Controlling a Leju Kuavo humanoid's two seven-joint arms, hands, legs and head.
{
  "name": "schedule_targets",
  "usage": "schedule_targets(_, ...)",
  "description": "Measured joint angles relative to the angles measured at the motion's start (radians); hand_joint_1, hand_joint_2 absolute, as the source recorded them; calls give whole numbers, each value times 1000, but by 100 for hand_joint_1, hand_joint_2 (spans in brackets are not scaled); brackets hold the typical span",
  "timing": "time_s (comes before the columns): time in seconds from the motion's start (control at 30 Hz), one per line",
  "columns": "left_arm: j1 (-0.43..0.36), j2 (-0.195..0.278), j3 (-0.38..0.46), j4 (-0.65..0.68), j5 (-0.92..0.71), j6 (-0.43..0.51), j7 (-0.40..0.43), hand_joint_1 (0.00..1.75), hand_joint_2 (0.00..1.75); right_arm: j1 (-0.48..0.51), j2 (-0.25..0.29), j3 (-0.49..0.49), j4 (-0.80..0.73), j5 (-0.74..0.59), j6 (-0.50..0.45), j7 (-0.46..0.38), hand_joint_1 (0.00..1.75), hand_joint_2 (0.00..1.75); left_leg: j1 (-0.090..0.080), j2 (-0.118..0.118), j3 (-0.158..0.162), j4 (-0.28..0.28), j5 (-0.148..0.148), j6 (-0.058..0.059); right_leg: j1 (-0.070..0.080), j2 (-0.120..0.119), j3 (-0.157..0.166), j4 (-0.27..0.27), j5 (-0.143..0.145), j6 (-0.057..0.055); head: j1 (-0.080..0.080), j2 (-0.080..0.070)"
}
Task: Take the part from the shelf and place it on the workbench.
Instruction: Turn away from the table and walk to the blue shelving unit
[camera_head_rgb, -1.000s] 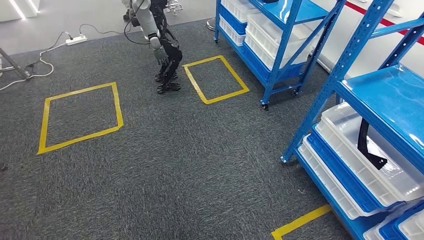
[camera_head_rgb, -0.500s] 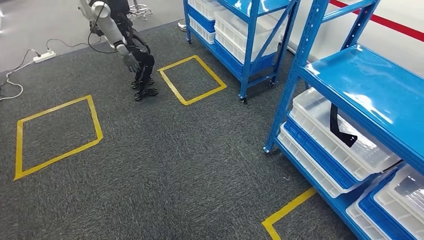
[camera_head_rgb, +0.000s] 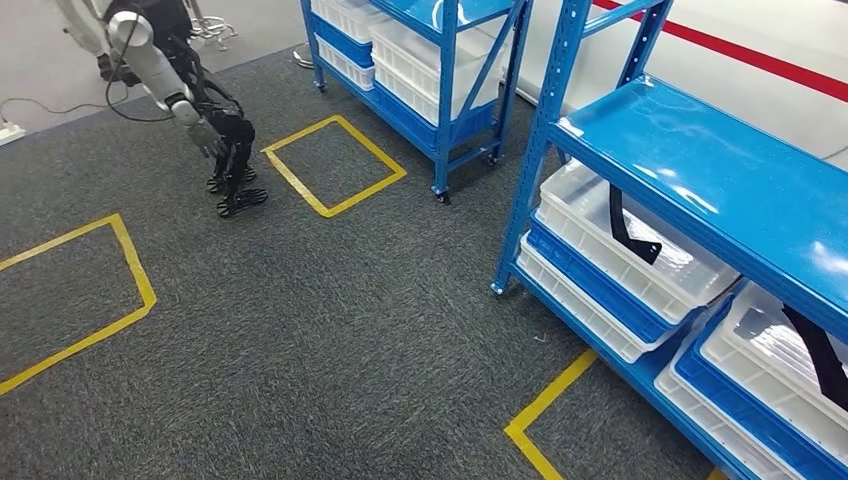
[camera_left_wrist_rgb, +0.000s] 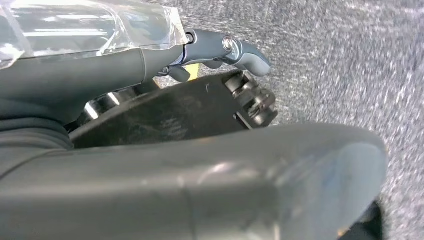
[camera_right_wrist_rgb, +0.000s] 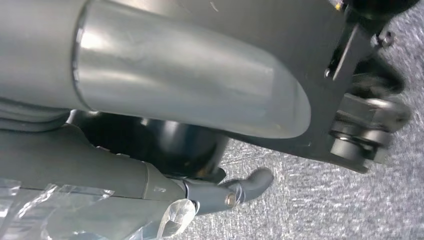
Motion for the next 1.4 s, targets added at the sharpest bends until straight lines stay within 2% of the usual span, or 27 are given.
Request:
schedule_targets(0.03, 1, 0, 0, 0, 0, 0, -1, 0, 0, -1, -1, 0, 0, 0, -2, -1, 0, 0, -1, 13, -1, 0, 0, 2, -1, -9, -30, 67, -29, 3, 0, 0)
schedule_targets(0.07, 2, 0, 0, 0, 0, -1, -1, 0, 0, -1, -1, 0, 0, 0, -4, -2, 0, 0, -2, 24, -2, 0, -1, 2, -2, -13, -48, 109, -41, 5, 1, 0)
schedule_targets(0.1, 2, 0, 0, 0, 0, -2, -2, 0, 0, 0, -2, 0, 0, 0, -7, -3, 0, 0, -2, 35, -2, 0, -1, 2, -3, -17, -48, 114, -35, 7, 1, 0)
schedule_targets(0.13, 1, 0, 0, 0, 0, -3, -2, 0, 0, 0, -2, 0, 0, -1, -9, -3, 0, 0, -1, 45, -1, 1, -2, 1, -3, -22, -27, 78, -12, 7, 1, 0)
schedule_targets(0.17, 1, 0, 0, 0, 0, -5, -2, 0, 0, 1, -3, 0, 0, -1, -10, -3, 0, 0, -1, 54, 0, 1, -3, -1, -4, -35, 12, 8, 22, 8, 1, 0)
schedule_targets(0.23, 0, -1, 0, 0, 0, -7, -1, 0, 0, 0, -3, 0, 0, -1, -12, -3, 0, 0, -7, 70, 4, 3, -8, -10, -2, -76, 84, -129, 69, 3, 1, 0)
schedule_targets(0.3, 0, -1, 0, 0, 0, -9, 0, 0, 0, -1, -3, 0, 0, -2, -12, -4, 0, 0, -13, 84, 7, 4, -12, -20, 2, -91, 103, -175, 77, -8, -1, 0)
schedule_targets(0.37, -2, -1, 0, 0, 0, -10, 1, 0, 0, 0, -3, 0, 0, -2, -11, -4, 0, 0, -9, 95, 10, 6, -17, -32, 2, -70, 100, -176, 80, -21, -2, 0)
schedule_targets(0.43, -4, -2, 0, 0, 0, -11, 4, 0, 0, 0, -3, 0, 0, -3, -11, -2, 0, 0, -3, 71, -4, 48, -47, -45, 0, -52, 100, -179, 85, -34, -4, 0)
schedule_targets(0.5, -3, -2, 0, 0, 0, -12, 8, 0, 0, -1, -3, 0, 0, -3, -11, -1, 0, 0, 1, 30, -60, 172, -114, -55, -1, -33, 97, -180, 88, -43, -7, 0)
schedule_targets(0.53, -2, -2, 0, 0, 0, -12, 9, 0, 0, -1, -3, 0, 0, -3, -11, 0, 0, 0, 2, 20, -95, 246, -145, -58, -1, -22, 95, -179, 90, -46, -8, 0)
schedule_targets(0.57, -2, -2, 0, 0, 0, -12, 10, 0, 0, -1, -3, 0, 0, -3, -11, 1, 0, 0, 2, 16, -122, 300, -161, -59, -1, -10, 94, -179, 90, -47, -8, 0)
schedule_targets(0.6, -3, -2, 0, 0, 0, -12, 9, 0, 0, -1, -3, 0, 0, -3, -11, 2, 0, 0, 2, 13, -131, 317, -157, -59, 0, 3, 94, -179, 91, -47, -8, 0)
schedule_targets(0.63, -3, -2, 0, 0, 0, -12, 9, 0, 0, 0, -3, 0, 0, -4, -11, 2, 0, 0, 2, 11, -121, 292, -134, -57, 0, 16, 95, -178, 91, -47, -8, 0)
schedule_targets(0.67, -3, -2, 0, 0, 0, -12, 10, 0, 0, 0, -3, 0, 0, -4, -12, 2, 0, 0, 2, 2, -92, 230, -97, -53, 0, 29, 97, -178, 91, -46, -9, 0)
schedule_targets(0.73, -3, -2, 0, 0, 0, -12, 10, 0, 0, 0, -2, 0, 0, -4, -14, 0, 0, 0, 2, -42, -28, 81, -30, -43, 1, 51, 97, -177, 92, -43, -9, 0)
schedule_targets(0.8, -3, -1, 0, 0, 0, -12, 10, 0, 0, -1, -1, 0, 0, -4, -15, -2, 0, 0, 0, -70, -2, 10, -7, -36, 2, 68, 91, -177, 94, -34, -8, 0)
schedule_targets(0.87, -3, -1, 0, 0, 0, -10, 9, 0, 0, 1, -2, 0, 0, -5, -13, 2, 0, 0, -2, -56, -1, 4, -4, -29, 0, 81, 87, -179, 96, -23, -8, 0)
schedule_targets(0.93, -4, -2, 0, 0, 0, -8, 7, 0, 0, 2, -3, 1, 0, -8, -10, 9, 0, 0, 1, -37, 3, -5, 2, -17, 0, 49, 74, -151, 77, -13, -6, 0)
schedule_targets(1.0, -2, -2, 0, 0, 0, -8, 6, 0, 0, 1, -3, 2, 0, -13, -10, 13, 0, 0, 2, -14, 5, -10, 4, -7, 1, 0, 25, -45, 17, -7, -3, 0)
schedule_targets(1.07, 0, -2, 0, 0, 0, -10, 9, 0, 0, -1, -3, 3, 0, -15, -9, 13, 0, 0, 2, 11, 4, -9, 2, -4, -2, -14, -39, 89, -39, 0, -1, 0)
schedule_targets(1.1, 0, -2, 0, 0, 0, -11, 10, 0, 0, -1, -4, 3, 0, -16, -9, 12, 0, 0, 3, 22, 4, -9, 1, -5, -4, -17, -53, 118, -42, 3, 0, 0)
schedule_targets(1.13, -1, -2, 0, 0, 0, -12, 12, 0, 0, -1, -4, 4, 0, -16, -9, 10, 0, 0, 4, 33, 5, -8, 0, -7, -7, -20, -45, 105, -25, 6, 0, 0)
schedule_targets(1.2, -1, -2, 0, 0, 0, -13, 12, 0, 0, 0, -5, 4, 0, -16, -8, 9, 0, 0, 7, 50, 9, -5, -6, -15, -13, -48, 25, -28, 41, 13, 0, 0)
schedule_targets(1.27, -2, -1, 0, 0, 0, -11, 12, 0, 0, -1, -4, 5, 0, -16, -4, 8, 0, 0, 3, 65, 13, 1, -15, -29, -13, -77, 83, -144, 79, 10, 0, 0)
schedule_targets(1.3, -2, 0, 0, 0, 0, -9, 11, 0, 0, -2, -3, 6, 0, -16, -1, 8, 0, 0, 0, 72, 14, 2, -18, -35, -12, -82, 92, -165, 82, 5, -1, 0)
schedule_targets(1.4, -4, 0, 0, 0, 0, -4, 7, 0, 0, -1, -2, 7, 0, -15, 7, 9, 0, 0, 5, 83, 20, 4, -25, -50, -7, -55, 88, -167, 83, -19, -4, 0)
